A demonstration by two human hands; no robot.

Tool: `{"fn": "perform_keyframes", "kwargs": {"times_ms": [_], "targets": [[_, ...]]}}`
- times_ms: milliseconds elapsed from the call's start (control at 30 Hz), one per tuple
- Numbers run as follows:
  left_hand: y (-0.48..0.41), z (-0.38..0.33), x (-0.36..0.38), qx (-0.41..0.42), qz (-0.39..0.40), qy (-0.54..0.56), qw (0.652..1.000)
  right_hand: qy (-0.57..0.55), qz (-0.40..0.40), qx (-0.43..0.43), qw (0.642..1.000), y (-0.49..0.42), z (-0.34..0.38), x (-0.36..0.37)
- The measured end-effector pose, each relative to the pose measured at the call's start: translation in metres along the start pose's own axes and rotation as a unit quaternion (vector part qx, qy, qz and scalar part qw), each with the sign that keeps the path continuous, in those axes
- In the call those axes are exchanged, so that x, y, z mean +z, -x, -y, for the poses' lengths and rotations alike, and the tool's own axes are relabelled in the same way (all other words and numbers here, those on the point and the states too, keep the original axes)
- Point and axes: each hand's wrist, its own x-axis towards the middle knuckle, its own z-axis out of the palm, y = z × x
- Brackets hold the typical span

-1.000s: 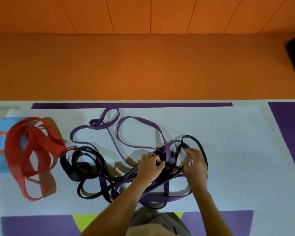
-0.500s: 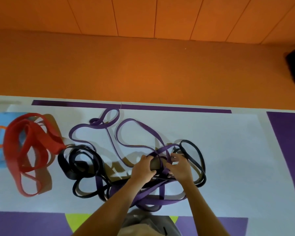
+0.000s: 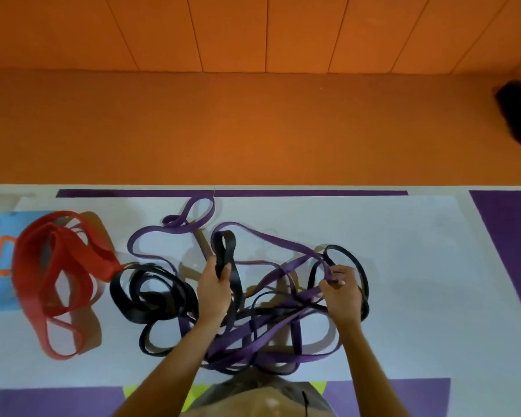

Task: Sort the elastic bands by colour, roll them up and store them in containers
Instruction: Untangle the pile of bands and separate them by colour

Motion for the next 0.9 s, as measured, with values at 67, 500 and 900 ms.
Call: {"fn": "perform_keyframes", "kwargs": {"times_ms": [67,500,900], "targets": [[-0.012,0.0,-0.026,-0.002,-0.052,0.03,0.998,0.064,-0.002,-0.035,0.997,0.001,0.002,0.004],[-0.027,0.022,-0.101,-0.046,-0.066,0.029,0.996,0.128,0.42,-0.188,0.879,0.048,0.07,0.129],[-0.028,0.121,-0.148,-0.328,-0.098,0.102,0.934,0.285,0.28,-0.336,0.853,0.131,0.05,0.23]]}}
